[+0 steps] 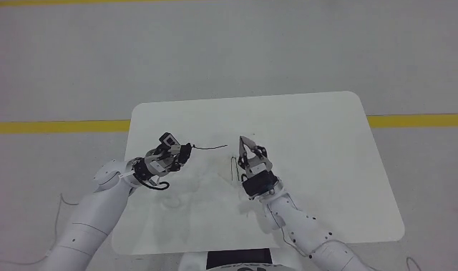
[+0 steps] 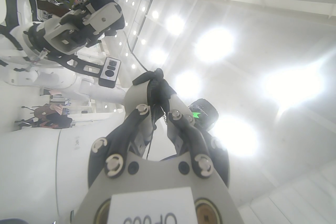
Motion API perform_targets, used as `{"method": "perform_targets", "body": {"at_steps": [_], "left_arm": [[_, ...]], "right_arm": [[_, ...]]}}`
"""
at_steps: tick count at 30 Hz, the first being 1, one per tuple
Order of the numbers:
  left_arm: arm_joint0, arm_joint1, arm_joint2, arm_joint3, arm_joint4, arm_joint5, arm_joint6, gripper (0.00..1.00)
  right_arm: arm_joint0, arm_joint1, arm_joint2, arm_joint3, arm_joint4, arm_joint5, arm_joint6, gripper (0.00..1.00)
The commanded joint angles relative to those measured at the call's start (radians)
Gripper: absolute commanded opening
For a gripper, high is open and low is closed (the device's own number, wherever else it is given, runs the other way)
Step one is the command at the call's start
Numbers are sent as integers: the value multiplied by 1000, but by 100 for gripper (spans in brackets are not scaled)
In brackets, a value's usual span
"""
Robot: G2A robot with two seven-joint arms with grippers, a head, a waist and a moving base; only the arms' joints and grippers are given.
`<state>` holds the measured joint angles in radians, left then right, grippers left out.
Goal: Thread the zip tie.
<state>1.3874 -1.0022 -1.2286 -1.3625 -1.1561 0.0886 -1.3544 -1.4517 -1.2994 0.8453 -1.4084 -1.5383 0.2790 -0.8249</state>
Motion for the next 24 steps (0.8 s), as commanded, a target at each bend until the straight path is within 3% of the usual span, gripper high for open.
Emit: {"method": "perform_targets", "body": {"at_steps": [1,2,14,17,21,24], "left_arm": [[0,0,0,0,0,0,0,0],[0,0,0,0,0,0,0,0],[0,0,1,-9,8,-6,19,0],[5,5,-16,-34,54,-31,26,0],[22,16,-56,-62,83,-43,-3,0],[33,23,-77,-78,103,-48,-22,0]], "right_arm": [[-21,11,34,-34,22,-75,1,43],[-21,11,34,-34,22,-75,1,100],[-24,11,45,-44,42,-84,13,100],[-42,19,101,-73,139,-167,15,100],[-79,39,202,-122,288,-360,58,100],[-110,51,260,-161,359,-450,99,100]]}}
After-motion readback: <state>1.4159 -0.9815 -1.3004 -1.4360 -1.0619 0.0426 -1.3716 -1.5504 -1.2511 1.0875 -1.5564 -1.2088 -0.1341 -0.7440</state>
